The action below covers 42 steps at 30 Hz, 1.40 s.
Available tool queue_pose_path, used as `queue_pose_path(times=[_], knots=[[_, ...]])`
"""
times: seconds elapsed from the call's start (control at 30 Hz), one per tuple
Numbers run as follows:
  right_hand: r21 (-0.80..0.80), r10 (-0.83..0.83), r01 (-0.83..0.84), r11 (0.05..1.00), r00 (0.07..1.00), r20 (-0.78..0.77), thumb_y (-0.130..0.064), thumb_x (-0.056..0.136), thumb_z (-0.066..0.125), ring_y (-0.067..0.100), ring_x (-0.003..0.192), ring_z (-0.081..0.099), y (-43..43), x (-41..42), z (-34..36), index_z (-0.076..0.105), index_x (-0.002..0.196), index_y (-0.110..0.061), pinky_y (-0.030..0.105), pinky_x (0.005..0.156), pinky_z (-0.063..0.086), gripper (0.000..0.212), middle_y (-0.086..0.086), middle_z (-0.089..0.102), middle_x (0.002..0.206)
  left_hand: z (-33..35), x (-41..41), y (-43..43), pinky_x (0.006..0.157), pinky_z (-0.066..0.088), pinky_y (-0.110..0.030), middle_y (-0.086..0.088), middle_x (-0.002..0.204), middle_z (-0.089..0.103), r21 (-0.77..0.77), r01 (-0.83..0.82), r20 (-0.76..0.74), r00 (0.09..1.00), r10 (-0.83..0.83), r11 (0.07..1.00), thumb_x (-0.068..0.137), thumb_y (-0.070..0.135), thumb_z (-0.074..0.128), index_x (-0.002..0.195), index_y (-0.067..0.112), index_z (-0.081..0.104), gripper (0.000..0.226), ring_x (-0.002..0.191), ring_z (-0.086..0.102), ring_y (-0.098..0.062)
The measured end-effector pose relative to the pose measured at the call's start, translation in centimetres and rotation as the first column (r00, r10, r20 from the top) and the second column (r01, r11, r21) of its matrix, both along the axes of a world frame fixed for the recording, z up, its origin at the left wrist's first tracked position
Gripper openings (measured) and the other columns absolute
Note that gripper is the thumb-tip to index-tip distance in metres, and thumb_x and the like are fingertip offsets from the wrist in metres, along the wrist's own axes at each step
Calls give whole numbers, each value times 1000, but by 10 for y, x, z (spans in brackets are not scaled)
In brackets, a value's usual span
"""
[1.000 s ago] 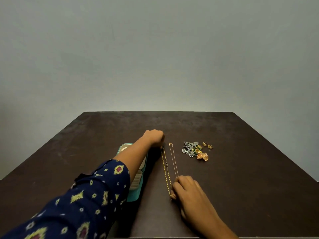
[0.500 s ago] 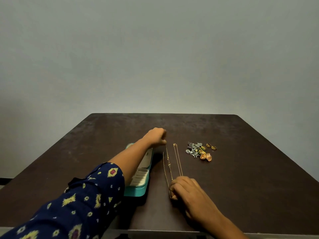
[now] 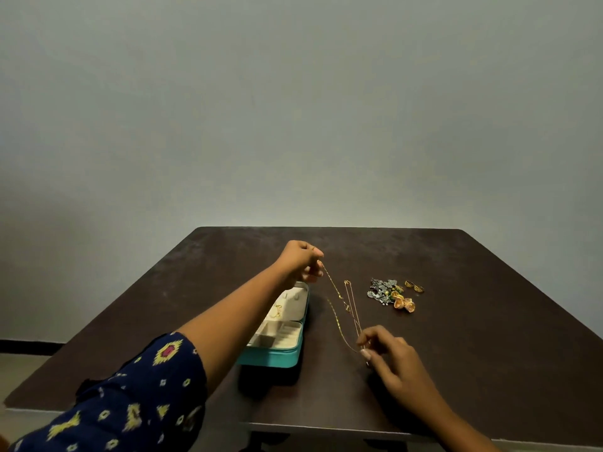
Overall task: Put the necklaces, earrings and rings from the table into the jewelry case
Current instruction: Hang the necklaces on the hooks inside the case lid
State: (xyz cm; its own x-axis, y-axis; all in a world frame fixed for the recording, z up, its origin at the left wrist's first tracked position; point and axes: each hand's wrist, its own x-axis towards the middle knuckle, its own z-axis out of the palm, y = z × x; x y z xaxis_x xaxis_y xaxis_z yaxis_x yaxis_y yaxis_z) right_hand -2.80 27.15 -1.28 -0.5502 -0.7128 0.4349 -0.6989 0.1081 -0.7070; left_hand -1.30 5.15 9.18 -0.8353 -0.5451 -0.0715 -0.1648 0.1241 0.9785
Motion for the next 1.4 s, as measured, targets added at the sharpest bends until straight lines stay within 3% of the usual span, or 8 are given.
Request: queue_pose_path(times=[0.13, 0.23, 0.53, 0.77, 0.97, 1.1, 1.23, 1.4], knots=[[-249, 193, -67, 966, 829, 525, 8, 86, 50, 15, 51, 52, -1, -1, 27, 61, 83, -3, 23, 49, 46, 16, 3, 57, 58, 11, 18, 20, 54, 50, -24, -9, 69, 58, 109, -33, -24, 999, 36, 994, 92, -1, 40, 82, 6, 57, 22, 60, 59, -17], [-352, 250, -18, 936, 738, 627, 10, 86, 44, 18, 52, 61, 1, 5, 46, 63, 88, 3, 23, 54, 52, 20, 14, 65, 70, 14, 34, 38, 61, 50, -26, -8, 73, 59, 163, -16, -56, 998, 25, 987, 90, -5, 39, 88, 6, 57, 21, 62, 60, -17], [-361, 314, -136, 922, 809, 497, 8, 90, 39, 27, 90, 69, -7, 39, 51, 48, 124, -16, 22, 78, 53, 42, -5, 58, 124, 1, 95, 70, 79, 51, -33, -11, 81, 66, 338, 91, -103, 993, -59, 937, 93, 12, 48, 111, 2, 52, 21, 75, 65, -22], [-200, 290, -234, 951, 899, 327, -6, 90, 40, 14, 100, 66, -11, 65, 45, 36, 130, -39, 27, 95, 46, 52, -19, 41, 137, -3, 122, 70, 77, 52, -31, -9, 77, 64, 353, 153, -92, 987, -128, 923, 91, 22, 54, 115, 2, 52, 32, 68, 65, -19], [-69, 220, -210, 975, 951, 218, 8, 92, 37, 10, 93, 67, -12, 78, 44, 30, 129, -49, 28, 80, 55, 69, -35, 49, 119, -6, 133, 66, 73, 51, -30, -9, 79, 62, 322, 188, -18, 981, -193, 928, 90, 34, 52, 112, 5, 54, 36, 70, 64, -21], [-100, 81, -70, 993, 990, 113, 13, 87, 38, 8, 77, 67, -15, 82, 43, 43, 120, -43, 24, 58, 54, 65, -22, 55, 114, -2, 133, 64, 53, 46, -22, -7, 69, 66, 313, 208, -12, 977, -215, 927, 90, 29, 54, 96, 8, 55, 21, 66, 56, -21], [-200, -30, 74, 977, 976, 216, 6, 77, 53, 5, 81, 58, -16, 72, 35, 55, 107, -31, 18, 65, 48, 47, -1, 56, 105, 0, 133, 64, 44, 43, -17, -11, 65, 67, 319, 200, -56, 980, -192, 926, 87, 6, 56, 106, 1, 53, 19, 56, 54, -17], [-188, 199, -110, 976, 802, 564, -11, 63, 61, 6, 113, 53, -17, 63, 26, 57, 110, -21, 21, 83, 50, 48, 2, 58, 120, 5, 134, 66, 56, 51, -21, -15, 82, 63, 347, 300, -73, 953, -294, 888, 90, 10, 53, 114, 1, 53, 26, 55, 59, -15]])
